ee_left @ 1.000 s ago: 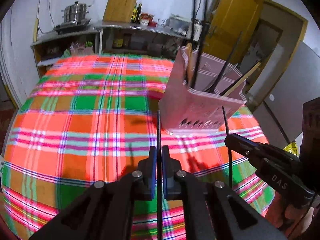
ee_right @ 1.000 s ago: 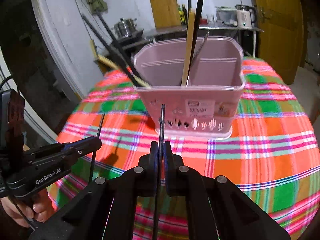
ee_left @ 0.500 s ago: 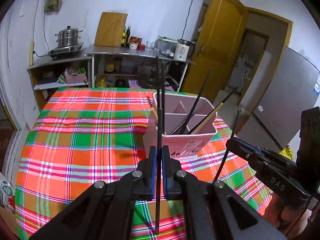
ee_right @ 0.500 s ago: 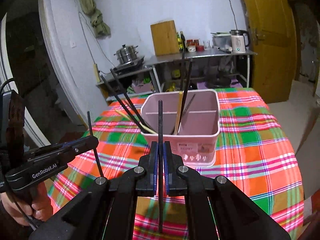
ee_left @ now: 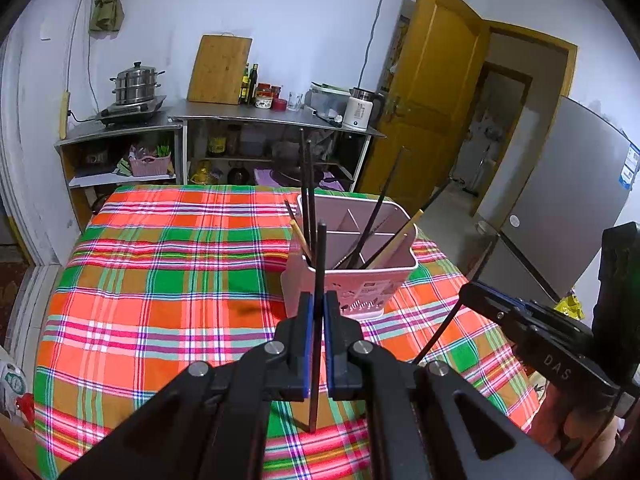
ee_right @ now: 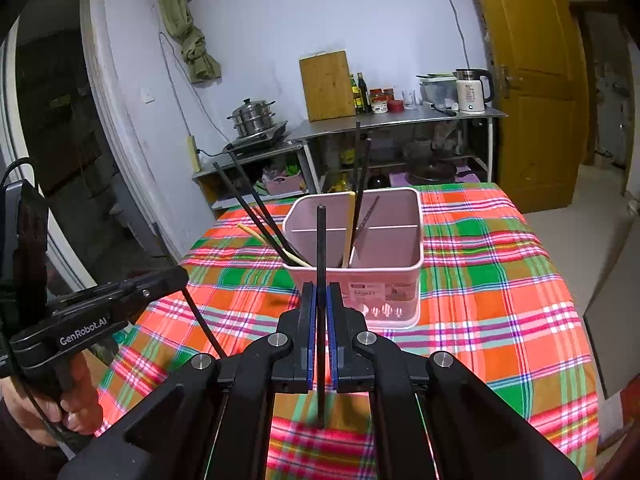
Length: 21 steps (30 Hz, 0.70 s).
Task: Organize utensils
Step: 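Lift the black chopsticks with the left tool while the right tool lifts its chopstick above the basket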
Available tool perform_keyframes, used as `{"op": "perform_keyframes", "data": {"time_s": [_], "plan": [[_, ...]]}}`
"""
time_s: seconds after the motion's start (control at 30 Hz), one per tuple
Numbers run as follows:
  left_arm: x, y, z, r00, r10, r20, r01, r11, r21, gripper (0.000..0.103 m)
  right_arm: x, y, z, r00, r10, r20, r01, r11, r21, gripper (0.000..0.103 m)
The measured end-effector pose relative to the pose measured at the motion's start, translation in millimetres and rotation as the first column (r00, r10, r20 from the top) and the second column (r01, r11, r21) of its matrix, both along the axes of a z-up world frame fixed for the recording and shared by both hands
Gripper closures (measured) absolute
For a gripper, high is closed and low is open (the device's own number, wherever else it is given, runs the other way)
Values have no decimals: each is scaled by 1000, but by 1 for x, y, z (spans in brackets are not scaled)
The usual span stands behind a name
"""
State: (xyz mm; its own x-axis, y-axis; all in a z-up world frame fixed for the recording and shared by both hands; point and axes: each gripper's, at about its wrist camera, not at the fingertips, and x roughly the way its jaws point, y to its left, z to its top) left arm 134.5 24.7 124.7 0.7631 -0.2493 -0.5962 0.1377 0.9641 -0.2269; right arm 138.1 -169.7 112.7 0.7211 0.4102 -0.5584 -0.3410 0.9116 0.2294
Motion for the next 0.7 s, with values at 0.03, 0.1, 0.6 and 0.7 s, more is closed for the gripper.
{"op": "perform_keyframes", "data": {"time_s": [0.03, 0.1, 0.6, 0.7], "plan": [[-3, -1, 1, 1000, 2, -1, -2, 1000, 6, 98, -2, -1, 1, 1000, -2, -1, 2, 1000, 0, 98], [-10, -3, 2, 1000, 1, -5, -1, 1000, 10, 98, -9, -4, 2, 1000, -4, -2, 4, 1000, 1, 98], [-42, -3, 5, 997, 0, -73, 2, 999, 34, 97, -46, -19, 5, 1000, -9, -17, 9, 1000, -16, 98], [-40, -3, 7, 997, -2, -82, 4, 1000, 26, 97, -46, -17, 6, 1000, -7, -10, 7, 1000, -14, 98]]}}
